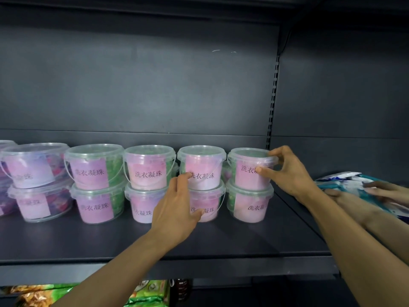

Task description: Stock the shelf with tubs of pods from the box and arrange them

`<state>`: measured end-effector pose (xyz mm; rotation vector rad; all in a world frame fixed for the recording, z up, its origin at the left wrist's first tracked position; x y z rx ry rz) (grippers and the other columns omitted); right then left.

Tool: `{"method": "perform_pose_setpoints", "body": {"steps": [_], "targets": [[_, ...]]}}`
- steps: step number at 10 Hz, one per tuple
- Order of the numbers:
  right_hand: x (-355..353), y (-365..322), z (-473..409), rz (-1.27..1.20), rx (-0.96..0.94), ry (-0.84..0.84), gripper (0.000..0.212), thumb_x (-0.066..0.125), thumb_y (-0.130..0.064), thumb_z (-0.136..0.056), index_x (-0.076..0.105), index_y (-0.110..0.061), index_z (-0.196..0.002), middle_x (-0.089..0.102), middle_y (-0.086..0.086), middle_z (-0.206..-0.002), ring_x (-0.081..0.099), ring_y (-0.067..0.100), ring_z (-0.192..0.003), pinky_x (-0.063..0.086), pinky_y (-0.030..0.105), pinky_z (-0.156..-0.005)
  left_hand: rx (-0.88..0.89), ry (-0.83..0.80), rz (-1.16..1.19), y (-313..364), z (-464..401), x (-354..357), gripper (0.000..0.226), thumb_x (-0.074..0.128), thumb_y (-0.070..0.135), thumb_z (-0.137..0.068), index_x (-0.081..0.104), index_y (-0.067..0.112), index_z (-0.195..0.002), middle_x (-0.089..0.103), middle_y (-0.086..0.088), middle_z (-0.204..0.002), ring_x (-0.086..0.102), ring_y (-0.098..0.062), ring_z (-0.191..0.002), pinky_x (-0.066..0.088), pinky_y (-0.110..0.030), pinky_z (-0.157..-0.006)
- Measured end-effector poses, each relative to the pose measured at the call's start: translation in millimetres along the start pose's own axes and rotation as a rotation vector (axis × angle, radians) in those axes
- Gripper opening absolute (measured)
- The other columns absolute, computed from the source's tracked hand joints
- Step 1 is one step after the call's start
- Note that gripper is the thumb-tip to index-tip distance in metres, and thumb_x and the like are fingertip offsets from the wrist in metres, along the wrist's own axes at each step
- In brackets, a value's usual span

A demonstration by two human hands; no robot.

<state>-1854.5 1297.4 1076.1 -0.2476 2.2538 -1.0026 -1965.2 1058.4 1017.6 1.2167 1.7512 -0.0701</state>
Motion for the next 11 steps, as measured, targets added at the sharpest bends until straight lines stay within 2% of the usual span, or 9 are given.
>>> {"method": "perform_pose_setpoints", "body": {"steps": [1,2,3,4,7,8,9,10,11], "targets": [[-2.1,-9.4,8.8,0.048,-0.044,0.034,0.068,0.078,-0.032,-0.073,0.041,-0.021,-0.128,0.038,0.004,-0.137,0.046,0.014,-0.104,0.041,0.026,-0.083,0.036,0.065,-0.04,8.2,-2.2,-11.3,0.078,0.07,0.024,-0.078,0.022,0.026,-0.14,0.028,0.003,-0.14,0.056,-0.018,-0.096,0.041,-0.025,-0.071],[4.3,-21.7,16.8,0.119,-0.086,0.026,0.071,0.077,-0.029,-0.075,0.039,-0.021,-0.135,0.031,0.007,-0.141,0.045,0.013,-0.093,0.039,0.027,-0.084,0.177,0.281,-0.147,26.7,-10.6,-38.0,0.077,0.078,0.018,-0.067,0.039,0.017,-0.134,0.04,-0.007,-0.129,0.049,-0.027,-0.111,0.045,-0.03,-0.08],[12.8,-23.3,18.3,0.206,-0.073,0.011,0.062,0.071,-0.024,-0.08,0.041,-0.019,-0.133,0.029,0.008,-0.142,0.047,0.02,-0.099,0.039,0.027,-0.082,0.263,0.383,-0.298,37.7,-26.6,-50.9,0.075,0.084,0.022,-0.059,0.051,0.016,-0.126,0.049,-0.011,-0.124,0.05,-0.032,-0.11,0.045,-0.041,-0.088],[14.4,-22.2,16.9,0.252,-0.083,0.043,0.054,0.068,-0.022,-0.083,0.042,-0.017,-0.131,0.03,0.009,-0.14,0.048,0.027,-0.113,0.038,0.028,-0.083,0.294,0.348,-0.422,39.8,-43.3,-50.0,0.067,0.085,0.025,-0.055,0.06,0.018,-0.116,0.059,-0.008,-0.115,0.056,-0.032,-0.104,0.045,-0.044,-0.087],[18.7,-18.7,14.1,0.284,-0.089,0.022,0.049,0.065,-0.024,-0.086,0.04,-0.016,-0.128,0.027,0.009,-0.14,0.049,0.028,-0.111,0.042,0.032,-0.083,0.287,0.277,-0.507,30.6,-56.5,-40.0,0.056,0.086,0.025,-0.05,0.064,0.018,-0.1,0.065,-0.003,-0.097,0.062,-0.029,-0.09,0.047,-0.041,-0.08],[18.8,-16.5,15.1,0.298,-0.066,0.003,0.059,0.068,-0.026,-0.082,0.038,-0.018,-0.133,0.023,0.01,-0.144,0.041,0.031,-0.123,0.042,0.039,-0.097,0.301,0.235,-0.523,31.3,-56.5,-41.1,0.056,0.084,0.027,-0.058,0.061,0.02,-0.109,0.064,-0.001,-0.107,0.06,-0.027,-0.099,0.043,-0.041,-0.088],[18.7,-26.6,19.5,0.398,-0.108,0.037,0.075,0.07,-0.028,-0.08,0.029,-0.018,-0.142,0.012,0.013,-0.152,0.017,0.031,-0.139,0.025,0.046,-0.113,0.313,0.132,-0.471,29.7,-56.1,-43.4,0.06,0.069,0.024,-0.077,0.046,0.023,-0.132,0.051,0.001,-0.131,0.046,-0.023,-0.123,0.029,-0.04,-0.104],[30.8,-57.6,27.7,0.526,-0.291,0.071,0.075,0.069,-0.028,-0.081,0.03,-0.016,-0.143,0.017,0.012,-0.152,0.012,0.029,-0.141,0.017,0.042,-0.116,0.325,0.197,-0.465,22.3,-49.5,-62.4,0.065,0.072,0.019,-0.072,0.049,0.02,-0.133,0.053,-0.004,-0.131,0.05,-0.027,-0.122,0.031,-0.044,-0.104],[54.6,-80.5,31.4,0.591,-0.416,0.027,0.072,0.069,-0.028,-0.08,0.036,-0.012,-0.141,0.028,0.011,-0.149,0.02,0.03,-0.14,0.018,0.042,-0.115,0.211,0.18,-0.531,2.6,-48.3,-79.9,0.063,0.069,0.026,-0.075,0.047,0.02,-0.134,0.048,-0.006,-0.136,0.047,-0.029,-0.124,0.029,-0.045,-0.105]]}}
Point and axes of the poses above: each hand's wrist, its own z-axis away from the middle knuckle, its own x-axis out of the palm, y = z × x, the point moved 9 cm from there along -z, towards the middle knuckle
